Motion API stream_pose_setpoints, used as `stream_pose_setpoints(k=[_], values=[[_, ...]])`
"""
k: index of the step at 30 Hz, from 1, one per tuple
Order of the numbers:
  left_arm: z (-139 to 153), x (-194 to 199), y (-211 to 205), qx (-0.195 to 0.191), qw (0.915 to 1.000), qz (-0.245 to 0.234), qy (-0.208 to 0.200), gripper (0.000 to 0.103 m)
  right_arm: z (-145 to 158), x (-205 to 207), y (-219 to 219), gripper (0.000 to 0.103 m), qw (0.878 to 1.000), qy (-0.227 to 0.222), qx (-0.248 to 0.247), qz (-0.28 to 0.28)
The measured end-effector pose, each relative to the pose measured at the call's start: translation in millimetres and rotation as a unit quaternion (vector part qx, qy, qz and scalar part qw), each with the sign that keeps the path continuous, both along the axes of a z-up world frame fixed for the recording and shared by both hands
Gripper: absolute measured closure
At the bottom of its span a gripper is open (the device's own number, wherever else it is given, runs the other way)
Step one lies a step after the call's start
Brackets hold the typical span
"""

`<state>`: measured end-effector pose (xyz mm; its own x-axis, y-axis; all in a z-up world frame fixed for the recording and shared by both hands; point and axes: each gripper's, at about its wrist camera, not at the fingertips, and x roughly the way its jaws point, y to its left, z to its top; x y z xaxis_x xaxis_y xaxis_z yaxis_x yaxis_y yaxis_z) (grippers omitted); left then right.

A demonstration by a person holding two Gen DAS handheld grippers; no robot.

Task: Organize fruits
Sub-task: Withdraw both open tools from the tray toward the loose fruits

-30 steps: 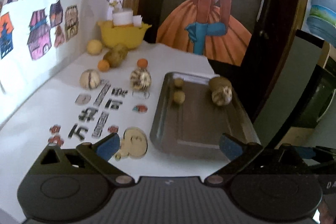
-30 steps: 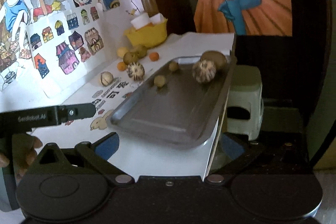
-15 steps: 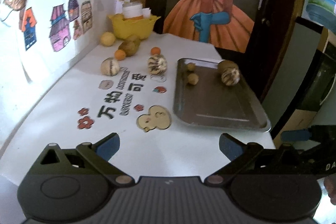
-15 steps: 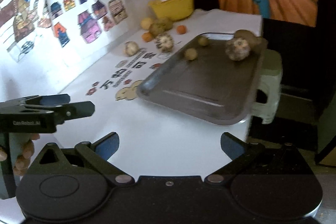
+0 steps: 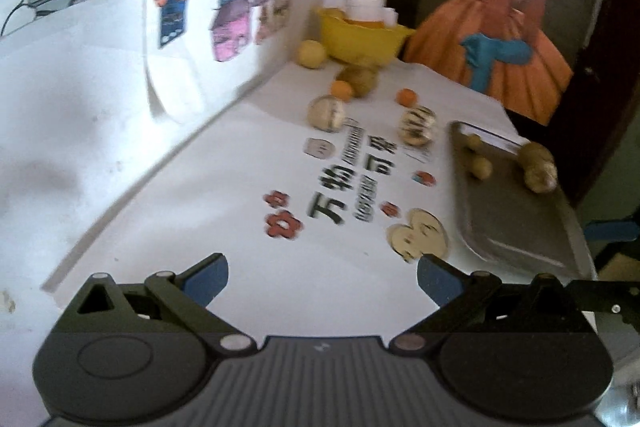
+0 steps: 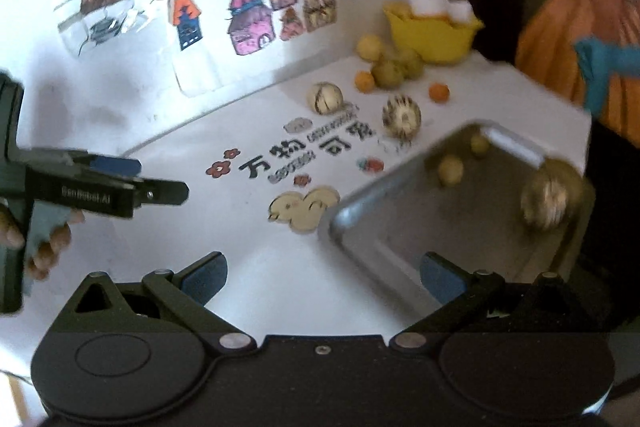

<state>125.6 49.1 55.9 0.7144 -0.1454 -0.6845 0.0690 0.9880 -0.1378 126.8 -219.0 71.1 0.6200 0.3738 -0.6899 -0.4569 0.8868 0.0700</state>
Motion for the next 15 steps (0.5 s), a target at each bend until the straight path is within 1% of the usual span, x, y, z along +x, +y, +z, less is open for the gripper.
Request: stream_pose_setpoints(k=[3,5,12,15], values=[[1.0,11.3,3.9,0.006,0.9999,0.010,-0.004,0.001,9.1,13.8,4.8,0.001,0.999,-0.022,-0.027,0.017],[2.9,17.9,5.3,0.012,0.9998,0.014,-0.005,0.001,14.1,22.3,5.8,0.001,0.999,-0.031,-0.030,0.026],[8.2,38.5,5.5,0.034,0.9993,0.005,-0.012,0.001,21.3,52.6,12.3,0.001,0.996,-0.052,-0.048,0.047],[8.0,48.7,6.4,0.029,0.9994,0.001,-0.020,0.001,24.3,67.8,12.0,0.001,0.996,-0.057,-0.045,0.050]])
